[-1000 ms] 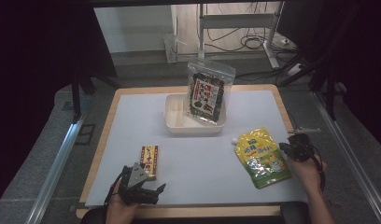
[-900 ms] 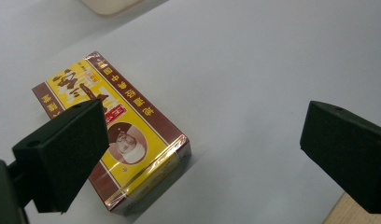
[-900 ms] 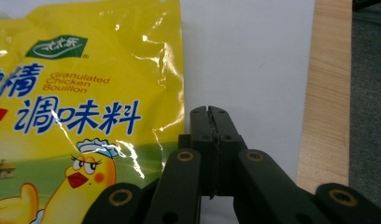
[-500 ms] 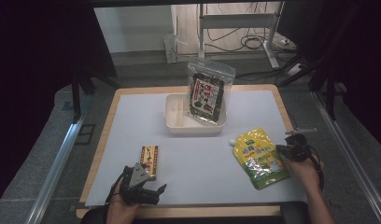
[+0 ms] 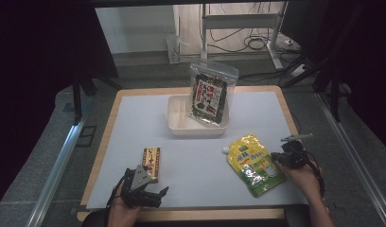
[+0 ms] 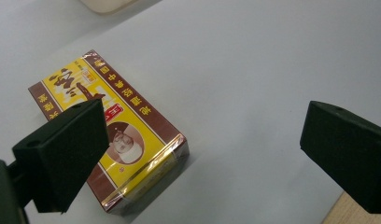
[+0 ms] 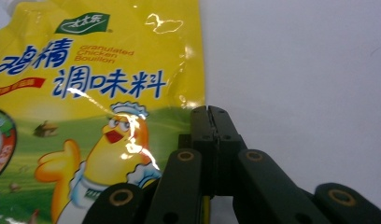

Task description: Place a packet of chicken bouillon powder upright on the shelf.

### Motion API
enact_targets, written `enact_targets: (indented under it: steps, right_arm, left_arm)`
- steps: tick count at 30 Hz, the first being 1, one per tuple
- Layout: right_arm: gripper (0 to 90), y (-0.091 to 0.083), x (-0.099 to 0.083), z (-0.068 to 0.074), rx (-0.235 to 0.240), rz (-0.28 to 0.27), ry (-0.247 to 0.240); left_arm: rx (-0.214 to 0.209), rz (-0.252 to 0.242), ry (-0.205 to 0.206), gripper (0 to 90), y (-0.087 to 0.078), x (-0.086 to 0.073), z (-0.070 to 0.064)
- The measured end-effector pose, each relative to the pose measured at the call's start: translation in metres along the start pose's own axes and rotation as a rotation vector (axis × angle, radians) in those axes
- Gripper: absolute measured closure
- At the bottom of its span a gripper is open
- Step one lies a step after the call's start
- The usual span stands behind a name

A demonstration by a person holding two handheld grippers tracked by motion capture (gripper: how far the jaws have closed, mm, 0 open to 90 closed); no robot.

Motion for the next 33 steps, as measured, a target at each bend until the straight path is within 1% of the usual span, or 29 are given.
enact_targets:
  steps: [2,3,5,6,8,10,11,12,14,16,19,20,21,22,24,25,26,29,31,32,33]
  right_arm:
    - [90.0,-0.004,-0.001,0.004,0.009,0.002,-0.007]
    - [90.0,-0.006,-0.003,0.007,0.022,0.002,-0.007]
    - [90.0,-0.007,-0.004,0.007,0.025,0.001,-0.007]
    - [90.0,-0.011,-0.007,0.009,0.028,0.007,-0.018]
    - [90.0,-0.013,-0.01,0.007,-0.004,0.019,-0.028]
    - [90.0,-0.014,-0.016,0.001,-0.048,0.056,-0.042]
    - [90.0,-0.015,-0.017,-0.001,-0.036,0.047,-0.025]
    - [90.0,-0.015,-0.019,-0.003,-0.013,0.042,-0.002]
    - [90.0,-0.017,-0.021,-0.002,-0.005,0.051,-0.005]
    - [90.0,-0.019,-0.023,0.003,-0.004,0.067,-0.026]
    - [90.0,-0.021,-0.026,0.008,0.023,0.071,-0.016]
    - [90.0,-0.021,-0.026,0.008,0.023,0.071,-0.016]
    - [90.0,-0.022,-0.027,0.012,0.049,0.074,-0.013]
    - [90.0,-0.022,-0.026,0.014,0.052,0.076,-0.015]
    - [90.0,-0.022,-0.025,0.018,0.066,0.087,-0.032]
    - [90.0,-0.022,-0.025,0.018,0.066,0.087,-0.032]
    - [90.0,-0.021,-0.024,0.024,0.087,0.093,-0.048]
    - [90.0,-0.019,-0.021,0.032,0.102,0.094,-0.074]
    - [90.0,-0.018,-0.02,0.037,0.134,0.087,-0.08]
    - [90.0,-0.018,-0.02,0.037,0.134,0.087,-0.08]
    - [90.0,-0.016,-0.019,0.043,0.156,0.083,-0.087]
  left_arm:
    - [0.002,0.001,0.001,1.2,0.0,0.0,0.0]
    - [0.002,0.002,0.0,1.2,0.0,0.0,0.001]
    - [0.003,0.002,0.001,1.2,0.0,0.0,0.001]
    - [0.004,0.002,0.001,1.2,0.0,0.0,0.001]
    - [0.005,0.002,0.001,1.2,0.0,0.0,0.0]
    - [0.005,0.003,0.002,1.2,0.0,0.0,0.0]
    - [0.005,0.004,0.002,1.2,0.001,0.0,0.0]
    - [0.005,0.005,0.002,1.2,0.001,0.0,0.0]
    - [0.006,0.009,0.004,1.2,0.002,-0.001,0.0]
    - [0.005,0.011,0.004,1.2,0.002,-0.001,0.0]
    - [0.002,0.014,0.008,1.2,0.003,-0.001,-0.001]
    - [0.002,0.014,0.008,1.2,0.003,-0.001,-0.001]
    - [0.002,0.014,0.011,1.2,0.003,-0.001,-0.002]
    - [0.002,0.014,0.012,1.2,0.004,-0.001,-0.003]
    - [0.003,0.016,0.014,1.2,0.004,-0.001,-0.003]
    - [0.003,0.016,0.014,1.2,0.004,-0.001,-0.003]
    - [0.003,0.018,0.015,1.2,0.004,-0.001,-0.002]
    - [0.002,0.015,0.012,1.2,0.004,0.0,-0.002]
    - [0.001,0.013,0.01,1.1,0.004,0.0,-0.002]
    - [0.001,0.013,0.01,1.2,0.004,0.0,-0.002]
    - [0.002,0.014,0.011,1.2,0.004,0.0,-0.002]
Point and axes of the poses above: each handheld gripper's, and its own axes: y roughly forward along the jaws, x roughly out of its top, z roughly to its left, the point moved 6 cm from there along y, roughly forward along the jaws, and after that the axes turned 12 degrees about -y, right-handed, at the moved point
